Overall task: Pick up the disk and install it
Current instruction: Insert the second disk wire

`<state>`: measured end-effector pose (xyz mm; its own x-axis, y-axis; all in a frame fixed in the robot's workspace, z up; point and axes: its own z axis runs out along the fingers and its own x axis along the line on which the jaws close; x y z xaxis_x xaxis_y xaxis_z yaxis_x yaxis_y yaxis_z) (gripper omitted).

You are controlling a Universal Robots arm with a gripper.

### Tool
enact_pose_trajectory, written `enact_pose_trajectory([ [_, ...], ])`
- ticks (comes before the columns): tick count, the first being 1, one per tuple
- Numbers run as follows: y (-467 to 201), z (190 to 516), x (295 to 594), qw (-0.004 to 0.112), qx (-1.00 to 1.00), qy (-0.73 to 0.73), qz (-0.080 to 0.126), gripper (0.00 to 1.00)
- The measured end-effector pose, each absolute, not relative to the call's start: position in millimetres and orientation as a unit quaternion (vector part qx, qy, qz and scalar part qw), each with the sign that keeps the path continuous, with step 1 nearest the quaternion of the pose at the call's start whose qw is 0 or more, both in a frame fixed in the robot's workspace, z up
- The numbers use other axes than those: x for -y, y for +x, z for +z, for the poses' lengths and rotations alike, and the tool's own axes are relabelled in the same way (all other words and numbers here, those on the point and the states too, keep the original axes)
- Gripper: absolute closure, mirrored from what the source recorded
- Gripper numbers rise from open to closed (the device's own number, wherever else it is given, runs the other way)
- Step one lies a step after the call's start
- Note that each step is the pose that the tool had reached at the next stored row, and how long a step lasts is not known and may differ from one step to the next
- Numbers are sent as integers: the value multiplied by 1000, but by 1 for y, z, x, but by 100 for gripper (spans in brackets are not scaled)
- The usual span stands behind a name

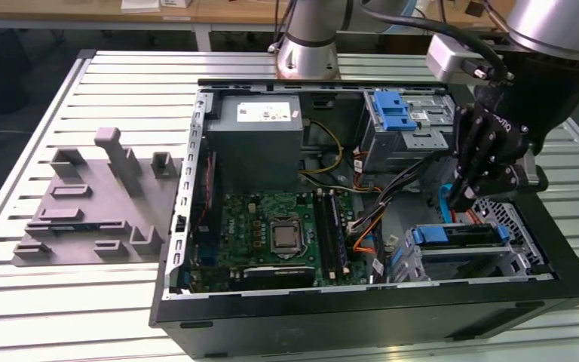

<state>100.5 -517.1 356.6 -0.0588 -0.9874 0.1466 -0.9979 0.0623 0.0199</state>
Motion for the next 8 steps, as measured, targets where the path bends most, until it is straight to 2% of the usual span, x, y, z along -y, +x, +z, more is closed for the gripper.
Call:
enact_pose_trajectory([
  [2, 101, 356, 517, 60, 726, 683, 42, 84],
  [6, 101, 354, 517, 47, 727, 684, 29, 84],
  [8, 101, 353, 518, 46, 727, 684, 29, 84],
])
